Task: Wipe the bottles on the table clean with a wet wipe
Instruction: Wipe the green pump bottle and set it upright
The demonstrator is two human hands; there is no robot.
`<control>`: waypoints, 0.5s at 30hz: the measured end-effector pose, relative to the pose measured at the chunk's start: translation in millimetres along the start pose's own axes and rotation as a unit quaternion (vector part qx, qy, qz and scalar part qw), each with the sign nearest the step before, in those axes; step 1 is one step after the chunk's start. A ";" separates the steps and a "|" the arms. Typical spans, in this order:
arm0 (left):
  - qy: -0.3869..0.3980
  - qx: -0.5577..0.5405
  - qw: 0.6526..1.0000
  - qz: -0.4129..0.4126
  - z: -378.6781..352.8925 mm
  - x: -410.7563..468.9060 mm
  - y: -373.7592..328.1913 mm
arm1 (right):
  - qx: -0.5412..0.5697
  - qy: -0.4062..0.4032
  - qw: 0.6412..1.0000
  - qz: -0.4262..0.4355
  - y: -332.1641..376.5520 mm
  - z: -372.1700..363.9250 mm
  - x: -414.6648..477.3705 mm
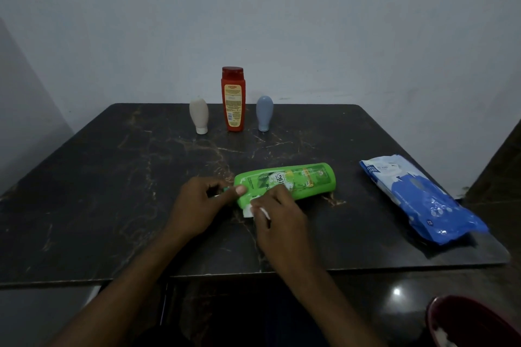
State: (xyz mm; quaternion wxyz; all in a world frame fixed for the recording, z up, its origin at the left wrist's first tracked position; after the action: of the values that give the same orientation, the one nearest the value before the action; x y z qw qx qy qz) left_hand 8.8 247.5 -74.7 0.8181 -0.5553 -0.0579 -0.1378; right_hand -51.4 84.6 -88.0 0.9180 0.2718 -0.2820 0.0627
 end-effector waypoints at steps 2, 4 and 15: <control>0.031 0.036 0.999 -0.014 -0.4 1.7 0.9 | 0.000 0.008 1.000 0.002 -3.7 1.5 0.7; 0.071 0.060 0.995 -0.019 0.0 2.9 2.8 | 0.011 0.006 0.999 -0.041 -19.7 8.6 4.1; 0.118 0.097 0.986 -0.071 6.7 6.6 16.4 | 0.001 0.019 1.000 0.025 6.5 -8.4 4.3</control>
State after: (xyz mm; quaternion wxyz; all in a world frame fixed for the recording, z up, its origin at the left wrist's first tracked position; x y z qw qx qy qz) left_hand 20.2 258.3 -85.2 0.8574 -0.4475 -0.0134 -0.2538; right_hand -45.6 94.4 -88.4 0.9210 0.2643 -0.2713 0.0907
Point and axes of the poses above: each hand's wrist, its own x-axis towards the middle knuckle, its own z-axis out of the back of the hand, y = z × x, the point moved 5 cm from there along x, towards the middle knuckle, and after that the axes turned 12 degrees about -x, right-handed, at the moved point
